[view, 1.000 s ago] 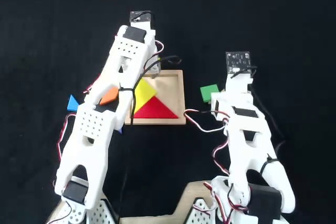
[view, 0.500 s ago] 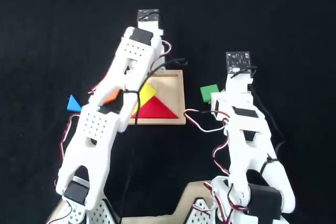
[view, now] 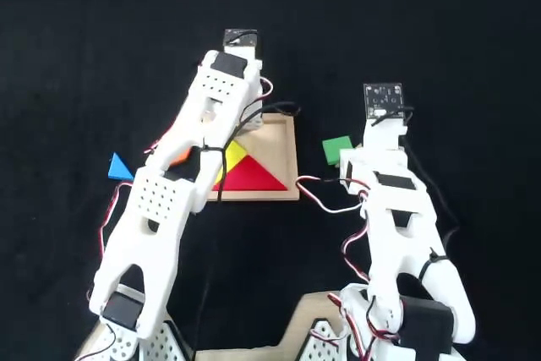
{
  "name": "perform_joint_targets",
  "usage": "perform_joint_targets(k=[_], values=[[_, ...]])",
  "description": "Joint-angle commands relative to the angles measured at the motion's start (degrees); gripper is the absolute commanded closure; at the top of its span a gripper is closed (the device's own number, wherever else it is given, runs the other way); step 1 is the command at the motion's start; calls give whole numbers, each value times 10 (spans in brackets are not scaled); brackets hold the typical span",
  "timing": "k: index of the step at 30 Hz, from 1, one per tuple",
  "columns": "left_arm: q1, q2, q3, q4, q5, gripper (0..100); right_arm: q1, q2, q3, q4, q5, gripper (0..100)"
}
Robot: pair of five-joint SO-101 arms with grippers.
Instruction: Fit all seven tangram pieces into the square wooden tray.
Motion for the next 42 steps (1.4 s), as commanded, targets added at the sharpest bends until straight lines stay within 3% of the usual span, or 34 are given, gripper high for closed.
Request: perform_joint_targets(k=[1, 11, 16, 18, 22, 24, 27, 32, 42], values=[[-15, 1, -51, 62, -39, 971, -9, 1, -35, -12, 1, 987], [-31, 1, -175, 113, -44, 967, -9, 1, -35, -12, 1, 987], [-56, -55, -183, 115, -97, 967, -9, 1, -35, -12, 1, 987], [-38, -74, -182, 115, -96, 966, -10, 1, -36, -12, 1, 987], [60, -69, -131, 113, -91, 970, -4, -3, -36, -12, 1, 987], [96, -59, -108, 112, -57, 970, 20, -4, -35, -12, -3, 987], [100, -31, -96, 85, 3, 970, 63, -4, -40, -13, -16, 987], [79, 35, -99, 54, 11, 970, 101, -5, -47, -18, -68, 987], [88, 68, -93, 115, 11, 970, 99, -4, -47, -21, -67, 987]])
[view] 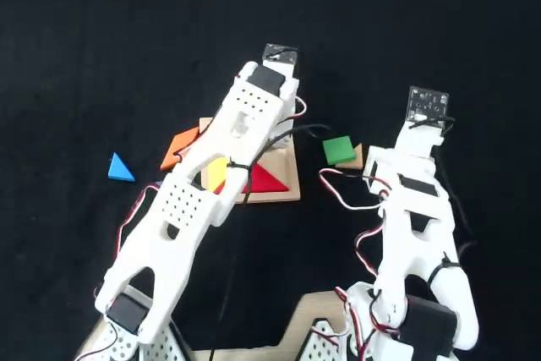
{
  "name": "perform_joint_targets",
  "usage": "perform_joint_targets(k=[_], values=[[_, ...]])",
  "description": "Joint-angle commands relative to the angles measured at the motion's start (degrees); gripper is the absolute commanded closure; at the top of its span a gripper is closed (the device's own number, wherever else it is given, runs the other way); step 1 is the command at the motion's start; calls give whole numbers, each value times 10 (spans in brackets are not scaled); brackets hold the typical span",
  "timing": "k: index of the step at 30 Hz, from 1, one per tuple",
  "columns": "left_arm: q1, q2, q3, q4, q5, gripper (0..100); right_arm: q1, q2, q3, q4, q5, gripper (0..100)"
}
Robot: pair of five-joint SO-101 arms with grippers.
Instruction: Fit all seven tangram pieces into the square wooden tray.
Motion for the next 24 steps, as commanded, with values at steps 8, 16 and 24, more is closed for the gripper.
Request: perform_joint_targets(k=[8, 16, 24], values=[[20, -20, 74, 33, 4, 970, -6, -4, -43, -17, -2, 987], [27, -73, 141, 33, 4, 970, -6, -4, -43, -18, -2, 987], [29, -126, 153, 31, 3, 967, -7, -4, -43, -18, -2, 987]])
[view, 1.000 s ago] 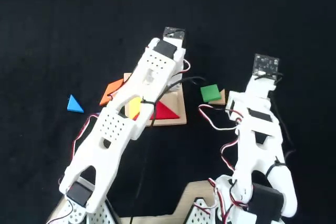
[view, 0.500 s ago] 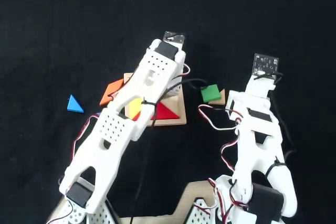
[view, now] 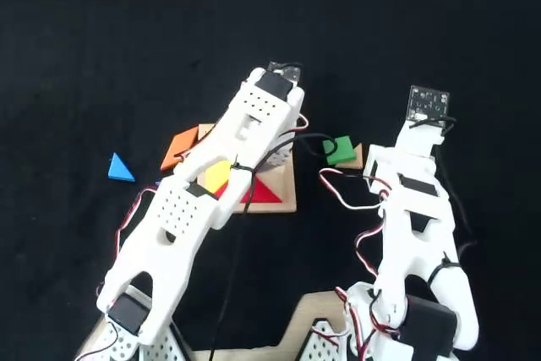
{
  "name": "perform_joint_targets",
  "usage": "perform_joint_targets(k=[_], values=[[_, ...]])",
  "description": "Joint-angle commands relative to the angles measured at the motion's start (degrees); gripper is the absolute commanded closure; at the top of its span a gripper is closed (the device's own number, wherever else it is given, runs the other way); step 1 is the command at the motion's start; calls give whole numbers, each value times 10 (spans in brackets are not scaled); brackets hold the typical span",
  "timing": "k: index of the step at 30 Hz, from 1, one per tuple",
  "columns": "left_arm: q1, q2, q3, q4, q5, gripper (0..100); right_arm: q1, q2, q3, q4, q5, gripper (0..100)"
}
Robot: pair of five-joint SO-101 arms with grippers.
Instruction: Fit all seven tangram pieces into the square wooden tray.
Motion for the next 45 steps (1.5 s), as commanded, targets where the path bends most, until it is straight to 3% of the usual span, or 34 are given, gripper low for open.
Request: perform_joint_targets(k=[1, 6, 12, 16, 31, 36, 40, 45], values=[[9, -45, -15, 13, 2, 966, -7, -4, -43, -9, -2, 987], [-8, -77, -43, 13, -42, 966, -7, -3, -43, -8, -2, 987], [-92, -45, -58, -28, -45, 966, -7, -2, -43, -7, -2, 987], [-109, -16, -58, -28, -47, 966, -8, -1, -43, -8, -2, 987], [-88, -7, -92, 4, -62, 966, -8, 0, -44, -9, -2, 987], [-53, -2, -140, 6, -25, 966, -8, 0, -44, -9, -2, 987], [-9, -2, -98, 12, -25, 966, -8, 0, -44, -9, -2, 987], [-6, -2, -71, 13, -22, 966, -8, 0, -44, -9, -2, 987]])
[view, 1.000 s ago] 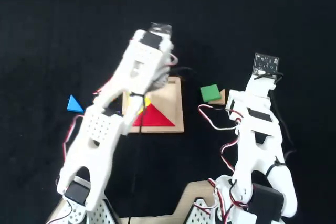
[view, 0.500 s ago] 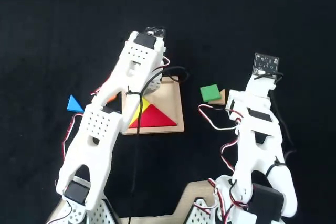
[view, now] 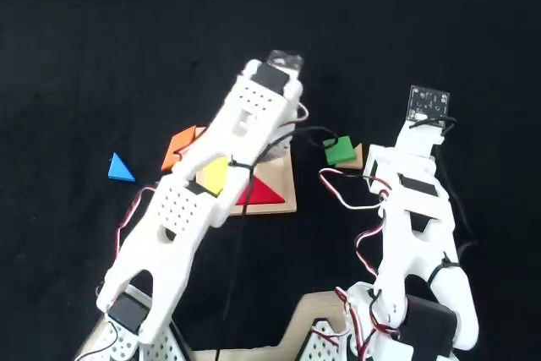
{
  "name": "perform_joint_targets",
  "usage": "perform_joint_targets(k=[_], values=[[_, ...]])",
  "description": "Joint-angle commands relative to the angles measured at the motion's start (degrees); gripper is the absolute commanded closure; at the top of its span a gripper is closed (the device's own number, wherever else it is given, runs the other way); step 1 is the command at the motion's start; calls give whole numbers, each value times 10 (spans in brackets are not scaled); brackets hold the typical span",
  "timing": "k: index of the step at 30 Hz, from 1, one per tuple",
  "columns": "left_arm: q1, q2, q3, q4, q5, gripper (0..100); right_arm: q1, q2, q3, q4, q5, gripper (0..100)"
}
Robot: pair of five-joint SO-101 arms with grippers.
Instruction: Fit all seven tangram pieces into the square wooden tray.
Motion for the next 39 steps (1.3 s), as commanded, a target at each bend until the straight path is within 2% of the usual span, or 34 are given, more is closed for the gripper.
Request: perform_joint_targets(k=[1, 11, 15, 21, 24, 29, 39], values=[[3, -9, 11, 7, 5, 966, -8, 0, -44, -9, -2, 987], [7, -14, 92, 7, 2, 966, -8, 0, -44, -9, -2, 987], [10, -36, 52, 7, 5, 966, -8, 0, -44, -9, -2, 987], [17, -137, 24, 7, 2, 966, -8, 0, -44, -9, -2, 987], [-17, -191, 25, 8, 2, 966, -8, 0, -44, -9, -2, 987], [-114, -336, 58, 10, -9, 966, -10, 0, -44, -9, -4, 987], [-285, -763, 386, 5, -150, 940, -29, 0, -40, -5, -2, 987]])
